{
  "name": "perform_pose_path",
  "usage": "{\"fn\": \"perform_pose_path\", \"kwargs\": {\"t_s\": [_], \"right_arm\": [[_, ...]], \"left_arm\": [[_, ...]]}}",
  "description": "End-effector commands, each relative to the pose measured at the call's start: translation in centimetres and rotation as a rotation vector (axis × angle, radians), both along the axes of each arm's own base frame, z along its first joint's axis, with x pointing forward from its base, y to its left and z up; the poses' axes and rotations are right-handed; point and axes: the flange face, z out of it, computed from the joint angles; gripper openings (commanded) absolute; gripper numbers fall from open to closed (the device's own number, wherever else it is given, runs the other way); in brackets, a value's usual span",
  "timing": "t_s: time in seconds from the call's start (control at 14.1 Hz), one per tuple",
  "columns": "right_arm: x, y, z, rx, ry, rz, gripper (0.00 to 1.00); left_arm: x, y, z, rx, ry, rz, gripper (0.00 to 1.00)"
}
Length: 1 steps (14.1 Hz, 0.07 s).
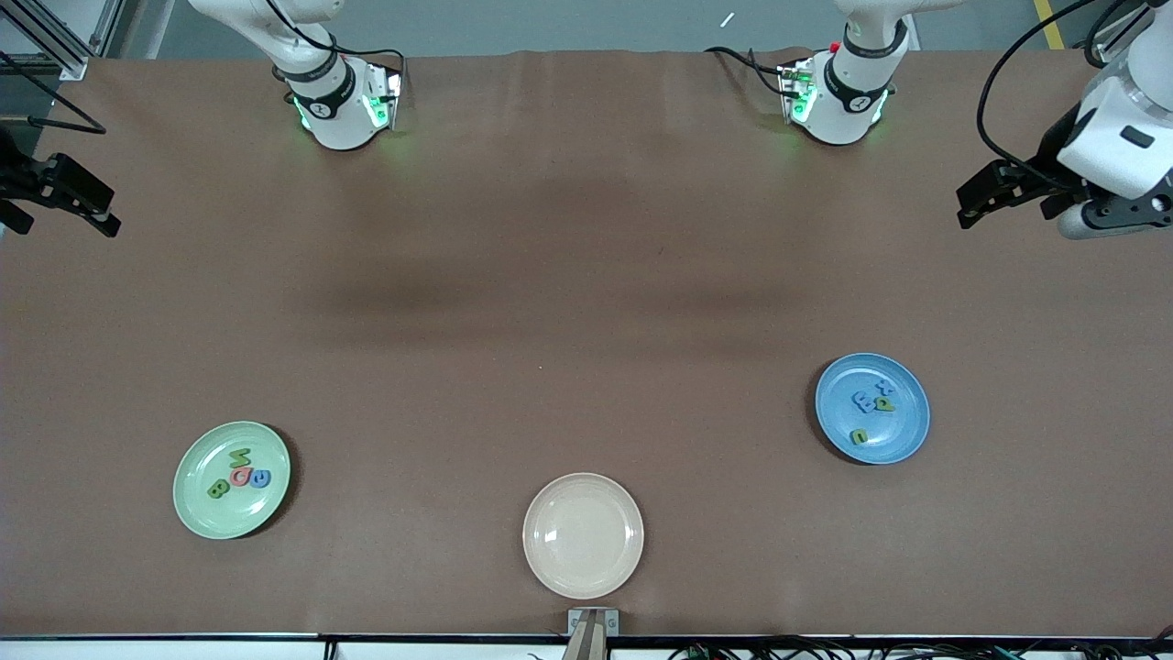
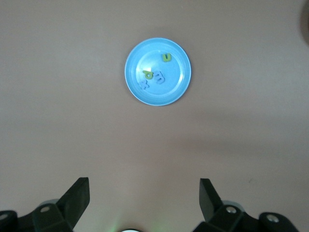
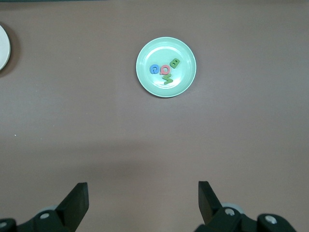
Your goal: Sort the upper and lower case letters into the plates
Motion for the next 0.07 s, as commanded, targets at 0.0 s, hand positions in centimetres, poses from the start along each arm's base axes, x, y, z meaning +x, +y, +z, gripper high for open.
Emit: {"fn": "perform_pose_path", "kwargs": {"t_s": [0.0], "right_arm": [[-0.43, -0.05, 1.22, 0.015, -0.016, -0.007, 1.00]], "left_arm": [[-0.07, 0.65, 1.60, -0.007, -0.038, -0.003, 1.00]]}}
